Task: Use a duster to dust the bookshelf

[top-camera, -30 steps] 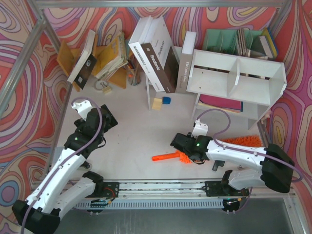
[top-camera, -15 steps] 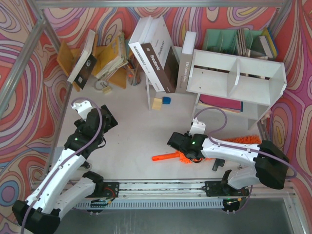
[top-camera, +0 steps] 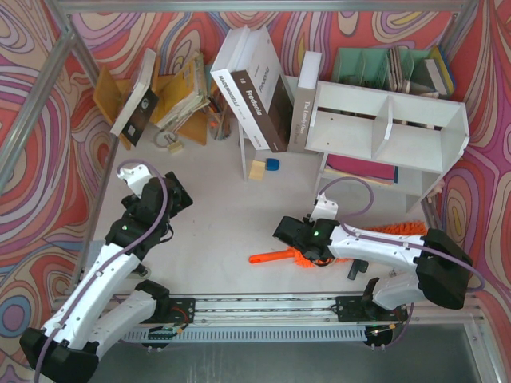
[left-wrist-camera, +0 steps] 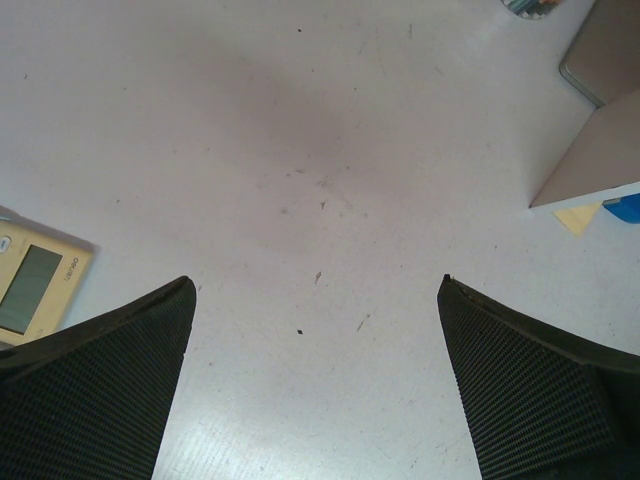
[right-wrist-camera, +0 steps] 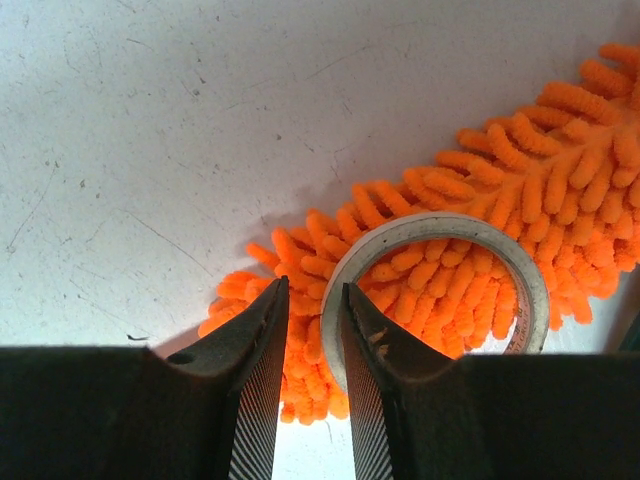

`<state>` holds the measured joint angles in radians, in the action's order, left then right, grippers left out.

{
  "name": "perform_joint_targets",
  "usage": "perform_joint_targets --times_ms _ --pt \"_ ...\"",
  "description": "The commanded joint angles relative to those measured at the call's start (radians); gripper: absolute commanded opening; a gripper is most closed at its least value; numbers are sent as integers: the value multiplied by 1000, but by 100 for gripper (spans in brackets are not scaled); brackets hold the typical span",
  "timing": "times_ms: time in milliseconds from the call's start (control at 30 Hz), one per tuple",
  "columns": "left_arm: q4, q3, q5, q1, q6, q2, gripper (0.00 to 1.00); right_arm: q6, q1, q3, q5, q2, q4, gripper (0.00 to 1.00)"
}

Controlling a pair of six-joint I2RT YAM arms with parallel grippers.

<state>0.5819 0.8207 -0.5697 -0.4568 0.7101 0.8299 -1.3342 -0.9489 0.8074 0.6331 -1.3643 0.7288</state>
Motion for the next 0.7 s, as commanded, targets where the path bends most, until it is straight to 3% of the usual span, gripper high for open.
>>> perform_joint_targets --times_ms 0,433,667 --pt "14 -13 -17 -3 -12 -16 98 -56 -4 -16 20 -15 55 33" --pt "15 -16 -21 -3 -11 -15 98 -89 -4 -28 26 9 80 38" --pt "12 -18 -19 -3 -11 -15 98 -89 -4 -34 31 1 69 32"
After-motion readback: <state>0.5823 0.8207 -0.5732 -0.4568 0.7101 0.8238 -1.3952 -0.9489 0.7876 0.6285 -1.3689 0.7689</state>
